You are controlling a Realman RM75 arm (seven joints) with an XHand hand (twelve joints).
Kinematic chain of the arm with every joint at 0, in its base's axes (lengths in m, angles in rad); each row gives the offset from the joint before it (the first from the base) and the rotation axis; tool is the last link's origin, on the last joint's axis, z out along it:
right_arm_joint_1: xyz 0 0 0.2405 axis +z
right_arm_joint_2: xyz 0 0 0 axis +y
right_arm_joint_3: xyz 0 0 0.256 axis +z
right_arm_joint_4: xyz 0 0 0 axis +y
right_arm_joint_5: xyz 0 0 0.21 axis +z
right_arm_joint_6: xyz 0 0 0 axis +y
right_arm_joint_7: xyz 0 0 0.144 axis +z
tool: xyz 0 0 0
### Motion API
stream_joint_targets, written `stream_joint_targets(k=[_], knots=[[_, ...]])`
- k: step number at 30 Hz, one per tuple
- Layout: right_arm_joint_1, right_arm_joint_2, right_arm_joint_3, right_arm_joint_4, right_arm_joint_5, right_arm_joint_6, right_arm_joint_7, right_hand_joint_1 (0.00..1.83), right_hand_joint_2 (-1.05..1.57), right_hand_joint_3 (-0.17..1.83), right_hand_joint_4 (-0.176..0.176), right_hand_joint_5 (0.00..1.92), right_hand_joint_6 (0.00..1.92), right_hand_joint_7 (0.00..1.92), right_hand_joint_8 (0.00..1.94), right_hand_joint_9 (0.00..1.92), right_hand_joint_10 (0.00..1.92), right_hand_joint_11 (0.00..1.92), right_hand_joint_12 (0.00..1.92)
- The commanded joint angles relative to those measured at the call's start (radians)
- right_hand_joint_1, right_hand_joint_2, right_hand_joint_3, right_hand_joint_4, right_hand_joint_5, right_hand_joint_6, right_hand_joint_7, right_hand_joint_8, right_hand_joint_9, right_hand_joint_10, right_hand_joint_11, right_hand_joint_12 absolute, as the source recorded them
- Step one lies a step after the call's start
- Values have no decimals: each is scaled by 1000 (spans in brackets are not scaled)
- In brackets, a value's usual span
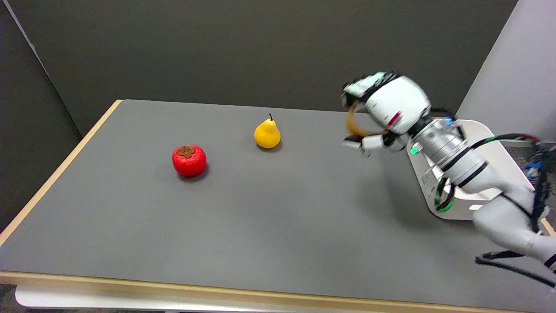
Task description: Place yellow tape into white box.
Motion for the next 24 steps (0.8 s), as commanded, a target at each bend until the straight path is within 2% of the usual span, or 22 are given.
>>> stream_joint_targets(k=[1, 8, 12, 19, 24], knots=[[-36, 20, 377, -176, 232, -79, -352, 1170, 1068, 373, -62, 621, 1561, 881, 1279, 850, 1295, 803, 1689], [-105, -3, 424, -344, 381, -29, -420, 1171, 1065, 378, -62, 622, 1561, 882, 1279, 851, 1296, 804, 1691], [-113, -5, 406, -428, 400, -29, -421, 1171, 1065, 379, -62, 623, 1559, 882, 1281, 851, 1296, 804, 1691], [-112, -6, 305, -524, 423, -14, -410, 1172, 1060, 387, -61, 625, 1561, 884, 1279, 854, 1293, 810, 1688], [-109, -6, 229, -522, 423, -5, -393, 1172, 1058, 389, -61, 626, 1562, 885, 1278, 855, 1292, 811, 1687]])
